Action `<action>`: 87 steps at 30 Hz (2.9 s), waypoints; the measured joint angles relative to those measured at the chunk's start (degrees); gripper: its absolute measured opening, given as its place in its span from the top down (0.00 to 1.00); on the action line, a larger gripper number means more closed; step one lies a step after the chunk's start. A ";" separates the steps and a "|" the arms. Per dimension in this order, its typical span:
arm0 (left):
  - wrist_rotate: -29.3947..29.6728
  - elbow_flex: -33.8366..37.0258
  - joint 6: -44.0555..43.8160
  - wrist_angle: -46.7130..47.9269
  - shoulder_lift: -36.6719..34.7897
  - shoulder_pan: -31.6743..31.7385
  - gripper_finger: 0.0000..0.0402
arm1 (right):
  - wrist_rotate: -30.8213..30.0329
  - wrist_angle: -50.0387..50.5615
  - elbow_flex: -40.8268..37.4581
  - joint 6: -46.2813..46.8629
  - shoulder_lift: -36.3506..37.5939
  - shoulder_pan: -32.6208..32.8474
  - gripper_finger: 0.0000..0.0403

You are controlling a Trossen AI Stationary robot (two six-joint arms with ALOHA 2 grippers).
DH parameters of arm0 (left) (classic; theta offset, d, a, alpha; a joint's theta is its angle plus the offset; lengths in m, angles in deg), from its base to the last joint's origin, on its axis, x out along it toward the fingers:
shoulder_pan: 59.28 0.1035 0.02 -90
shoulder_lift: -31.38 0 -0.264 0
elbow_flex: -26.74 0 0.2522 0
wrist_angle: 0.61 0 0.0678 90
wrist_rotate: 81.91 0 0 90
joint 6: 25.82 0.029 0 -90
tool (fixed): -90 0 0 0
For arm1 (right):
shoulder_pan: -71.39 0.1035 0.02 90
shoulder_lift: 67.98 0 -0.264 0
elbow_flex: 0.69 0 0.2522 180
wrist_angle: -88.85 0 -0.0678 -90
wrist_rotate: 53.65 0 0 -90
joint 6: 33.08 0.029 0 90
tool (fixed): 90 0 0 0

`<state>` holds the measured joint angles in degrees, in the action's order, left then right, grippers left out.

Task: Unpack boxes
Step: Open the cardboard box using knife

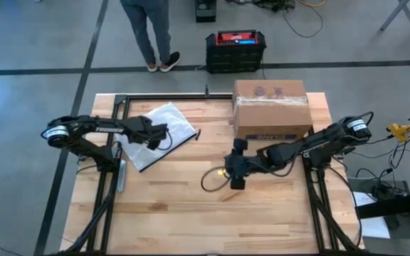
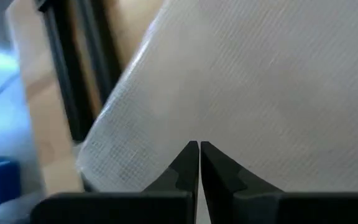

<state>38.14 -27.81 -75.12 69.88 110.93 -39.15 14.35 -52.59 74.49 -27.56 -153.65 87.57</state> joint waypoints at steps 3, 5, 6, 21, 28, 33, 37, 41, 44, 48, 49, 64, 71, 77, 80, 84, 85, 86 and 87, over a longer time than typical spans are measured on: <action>-4.16 -0.86 -0.16 2.29 -0.09 -0.70 1.00 | -0.01 0.00 -0.90 -0.43 0.02 2.43 0.52; -9.27 -1.57 -1.49 3.36 -0.12 -2.09 1.00 | -0.02 0.32 -2.08 -0.41 0.02 4.27 0.52; -12.20 -1.88 -1.95 4.98 -0.23 -2.85 1.00 | -0.03 0.28 -2.73 -0.37 0.02 5.00 0.52; -45.03 -3.76 -0.72 19.00 4.62 -28.72 1.00 | -2.07 -16.09 -12.80 -0.10 -0.43 9.34 0.52; -45.49 -1.81 4.58 24.94 12.97 -28.98 1.00 | -2.11 -20.36 -12.96 0.59 -1.16 10.19 0.52; -42.26 -1.55 7.36 24.33 18.79 -29.13 1.00 | -2.10 -20.68 -12.96 1.40 -1.18 11.93 0.52; -39.02 -1.88 8.90 20.96 22.62 -29.74 1.00 | -2.09 -20.78 -12.96 1.49 -1.19 12.80 0.52; -38.78 -2.20 10.18 17.33 24.35 -30.32 1.00 | -2.08 -20.66 -12.96 1.55 -1.20 13.11 0.52; -39.13 -3.13 10.13 14.62 25.06 -31.22 1.00 | -2.11 -20.57 -12.96 1.57 -1.22 13.20 0.52; -39.61 -7.36 8.69 13.28 23.86 -33.40 1.00 | -2.10 -20.39 -12.94 1.46 -1.22 13.20 0.52; -39.64 -9.22 8.09 11.56 23.63 -34.02 1.00 | -2.08 -20.47 -12.94 1.46 -1.22 13.20 0.52; -44.10 -14.47 2.74 22.36 21.36 -37.33 1.00 | -2.05 -20.54 -12.91 2.40 -1.22 13.88 0.52; -49.95 -6.19 5.78 19.85 21.34 -37.09 1.00 | -2.14 -20.85 -12.91 2.95 -1.22 14.30 0.52; -51.09 -0.58 8.31 19.41 21.50 -36.13 1.00 | -2.10 -20.98 -12.91 3.84 -1.22 14.32 0.52; -50.61 -1.18 8.39 18.35 22.01 -36.15 1.00 | -2.14 -20.98 -12.91 4.21 -1.22 14.30 0.52; -50.86 -1.68 7.14 13.94 21.98 -36.15 1.00 | -2.05 -20.87 -12.91 4.39 -1.22 14.30 0.52; -50.93 -1.68 6.56 13.70 21.97 -36.15 1.00 | -2.08 -20.89 -12.91 4.39 -1.22 14.30 0.52; -51.04 -1.68 6.19 13.58 21.98 -36.19 1.00 | -2.08 -20.86 -12.91 4.39 -1.22 14.30 0.52; -51.04 -1.81 5.47 13.51 22.30 -36.19 1.00 | -2.05 -20.84 -12.91 4.39 -1.22 14.32 0.52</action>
<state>-12.90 -29.63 -69.65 83.39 133.23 -75.34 12.30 -73.43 61.58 -23.17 -154.88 101.89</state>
